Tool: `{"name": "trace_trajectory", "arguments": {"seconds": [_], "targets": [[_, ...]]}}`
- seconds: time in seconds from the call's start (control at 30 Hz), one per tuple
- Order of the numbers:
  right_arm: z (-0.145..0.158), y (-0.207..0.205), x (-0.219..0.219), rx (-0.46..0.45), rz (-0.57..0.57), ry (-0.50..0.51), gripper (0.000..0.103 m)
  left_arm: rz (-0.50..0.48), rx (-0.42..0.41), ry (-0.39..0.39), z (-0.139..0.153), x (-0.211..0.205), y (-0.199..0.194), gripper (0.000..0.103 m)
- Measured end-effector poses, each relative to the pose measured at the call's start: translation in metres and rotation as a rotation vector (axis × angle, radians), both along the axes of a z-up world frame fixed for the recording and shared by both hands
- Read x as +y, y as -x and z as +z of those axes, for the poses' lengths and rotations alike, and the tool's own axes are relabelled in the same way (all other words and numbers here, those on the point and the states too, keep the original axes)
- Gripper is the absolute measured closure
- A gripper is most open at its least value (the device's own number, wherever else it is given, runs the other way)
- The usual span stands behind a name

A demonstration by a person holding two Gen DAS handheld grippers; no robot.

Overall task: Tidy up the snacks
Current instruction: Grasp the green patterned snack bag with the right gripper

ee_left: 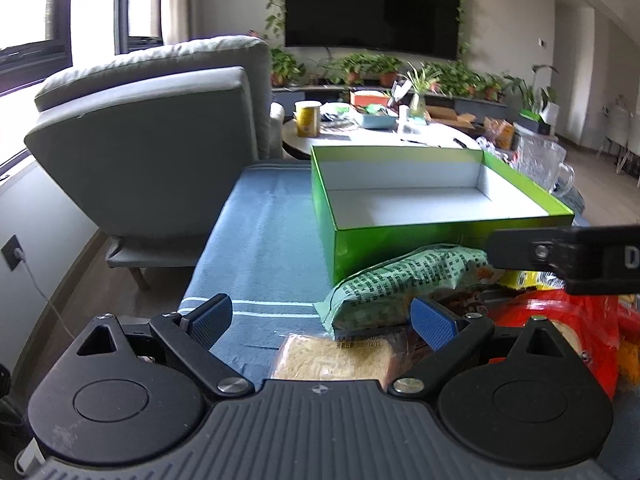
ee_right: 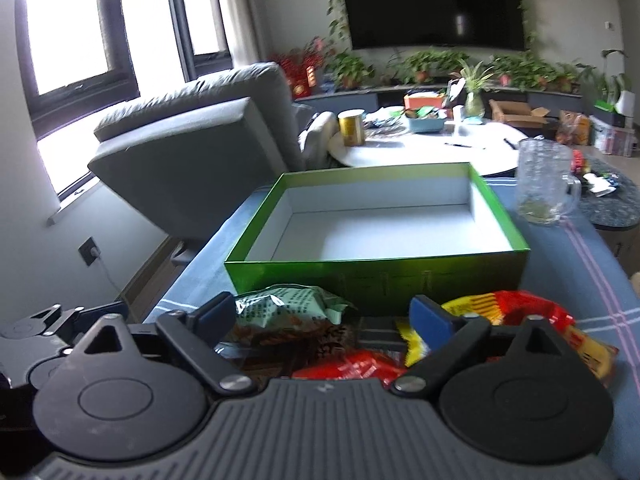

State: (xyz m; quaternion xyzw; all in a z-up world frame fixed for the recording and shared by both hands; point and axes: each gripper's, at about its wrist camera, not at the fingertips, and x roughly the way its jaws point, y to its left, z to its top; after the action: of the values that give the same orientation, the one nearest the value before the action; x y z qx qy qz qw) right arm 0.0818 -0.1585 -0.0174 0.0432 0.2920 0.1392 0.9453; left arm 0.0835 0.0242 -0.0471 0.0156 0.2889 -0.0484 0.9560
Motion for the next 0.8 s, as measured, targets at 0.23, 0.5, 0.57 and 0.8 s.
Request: {"name": "trace_trajectory", "arguments": {"seconds": [0.23,0.5,0.57,0.8], "targets": [[-0.010,-0.027,0.006,0.082,0.035,0.005,0.022,-0.070,0.041,0.014,-0.006,-0.002,-0.018,0.007],[-0.018,-0.044,0.004,0.161,0.055,-0.039,0.023,-0.153,0.094,0.069,-0.013,-0.008,-0.033,0.015],[-0.019,-0.046,0.004,0.180,0.068,-0.059,0.023,-0.178,0.105,0.094,-0.014,-0.008,-0.035,0.022],[-0.016,-0.043,0.008,0.200,0.102,-0.071,0.023,-0.220,0.060,0.050,-0.009,-0.021,-0.022,0.029]]}}
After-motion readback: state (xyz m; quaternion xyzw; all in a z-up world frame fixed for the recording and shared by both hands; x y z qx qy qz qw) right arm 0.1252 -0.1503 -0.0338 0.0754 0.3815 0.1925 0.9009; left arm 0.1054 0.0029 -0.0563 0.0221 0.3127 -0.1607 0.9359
